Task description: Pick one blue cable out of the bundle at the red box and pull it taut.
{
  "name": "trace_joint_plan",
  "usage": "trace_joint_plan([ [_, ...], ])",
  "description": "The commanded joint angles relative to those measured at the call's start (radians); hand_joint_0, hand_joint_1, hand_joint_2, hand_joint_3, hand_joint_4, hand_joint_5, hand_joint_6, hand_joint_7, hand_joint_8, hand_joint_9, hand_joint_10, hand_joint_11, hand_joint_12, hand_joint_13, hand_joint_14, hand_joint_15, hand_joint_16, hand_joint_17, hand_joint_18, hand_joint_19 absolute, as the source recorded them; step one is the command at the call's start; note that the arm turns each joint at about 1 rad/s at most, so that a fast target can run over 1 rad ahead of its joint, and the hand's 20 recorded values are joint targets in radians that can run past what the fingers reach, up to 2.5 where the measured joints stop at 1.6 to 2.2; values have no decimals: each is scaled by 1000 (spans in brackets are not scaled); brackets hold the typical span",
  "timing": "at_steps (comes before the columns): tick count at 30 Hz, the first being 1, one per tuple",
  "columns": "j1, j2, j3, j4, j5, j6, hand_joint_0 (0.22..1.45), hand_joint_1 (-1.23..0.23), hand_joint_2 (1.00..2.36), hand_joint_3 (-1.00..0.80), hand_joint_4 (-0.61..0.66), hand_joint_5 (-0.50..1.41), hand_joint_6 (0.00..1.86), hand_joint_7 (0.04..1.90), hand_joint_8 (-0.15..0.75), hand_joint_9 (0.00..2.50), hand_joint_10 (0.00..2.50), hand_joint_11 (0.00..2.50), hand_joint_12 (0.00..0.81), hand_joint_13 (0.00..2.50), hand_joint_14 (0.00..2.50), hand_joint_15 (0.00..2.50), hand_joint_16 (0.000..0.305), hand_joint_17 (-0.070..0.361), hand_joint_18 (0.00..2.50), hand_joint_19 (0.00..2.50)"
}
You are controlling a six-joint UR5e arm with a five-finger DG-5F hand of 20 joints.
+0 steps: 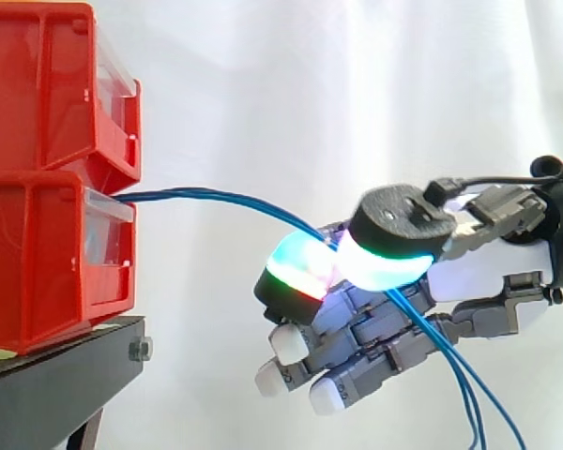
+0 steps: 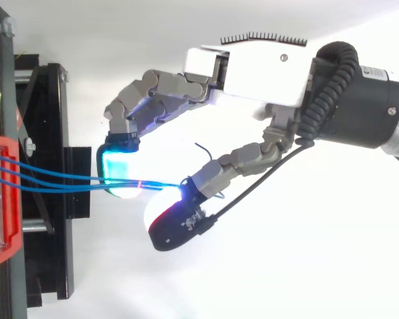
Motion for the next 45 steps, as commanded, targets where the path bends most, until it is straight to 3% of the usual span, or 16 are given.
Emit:
trace_joint_plan([
  [1,0,1,0,0,0,0,534,-889,1000,-500,24,-200,903,929,266,794,10,578,353,359,5,138,52,118,491,231],
  [8,0,0,0,0,0,-2,510,-728,1000,-500,11,-178,883,957,268,845,12,551,352,390,6,158,53,119,507,277],
  [16,0,0,-1,0,0,0,518,-693,1000,-493,10,-171,874,961,262,845,9,530,350,391,6,168,52,117,499,298],
  [26,0,1,0,0,0,0,621,-792,1019,-128,-28,-158,910,1036,273,922,12,578,338,486,7,193,49,109,564,290],
  [30,2,0,0,0,0,-2,652,-828,1020,-140,-62,-159,912,1041,272,928,10,587,336,485,7,187,48,108,563,275],
  [38,2,0,0,0,0,0,735,-915,1011,-352,-29,-167,888,1014,270,874,12,571,339,441,6,154,48,109,557,224],
  [45,2,0,0,0,0,0,717,-900,1015,-289,-38,-168,883,1119,272,878,10,589,339,439,6,160,49,109,556,244],
])
